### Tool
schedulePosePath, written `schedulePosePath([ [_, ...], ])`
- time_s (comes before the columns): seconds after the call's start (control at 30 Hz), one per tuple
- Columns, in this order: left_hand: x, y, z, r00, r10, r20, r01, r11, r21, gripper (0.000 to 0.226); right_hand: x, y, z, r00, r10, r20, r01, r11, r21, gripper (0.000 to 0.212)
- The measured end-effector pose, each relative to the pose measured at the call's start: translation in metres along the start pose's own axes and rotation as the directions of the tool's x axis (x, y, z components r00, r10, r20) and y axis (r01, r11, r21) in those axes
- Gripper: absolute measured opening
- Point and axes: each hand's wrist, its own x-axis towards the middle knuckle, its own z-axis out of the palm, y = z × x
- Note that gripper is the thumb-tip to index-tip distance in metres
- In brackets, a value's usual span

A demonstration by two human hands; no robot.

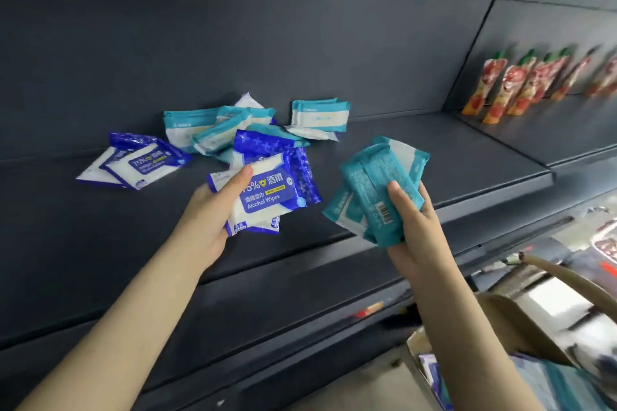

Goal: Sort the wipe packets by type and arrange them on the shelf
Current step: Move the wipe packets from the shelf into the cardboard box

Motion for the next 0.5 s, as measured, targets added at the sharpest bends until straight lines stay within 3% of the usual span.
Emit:
schedulePosePath([
  [0.13, -0.037, -0.036, 0.076, 0.990, -0.046, 0.137, 0.044, 0.999, 0.018, 0.016, -0.042, -0.041, -0.076, 0.991, 0.015, -0.130, -0.011, 0.999, 0.032, 0.027],
  [0.27, -0.076, -0.092, 0.140, 0.965, -0.149, 0.217, 0.126, 0.985, 0.115, 0.016, -0.089, -0.069, -0.159, 0.950, 0.048, -0.309, -0.042, 0.999, 0.024, 0.038],
  [0.37, -0.101, -0.142, 0.174, 0.936, -0.247, 0.251, 0.196, 0.958, 0.210, 0.027, -0.121, -0.074, -0.222, 0.892, 0.058, -0.448, -0.040, 0.998, 0.050, 0.045],
  [0.5, -0.123, -0.203, 0.207, 0.898, -0.365, 0.247, 0.297, 0.915, 0.271, 0.019, -0.152, -0.065, -0.295, 0.800, 0.122, -0.588, -0.083, 0.992, 0.093, 0.042],
])
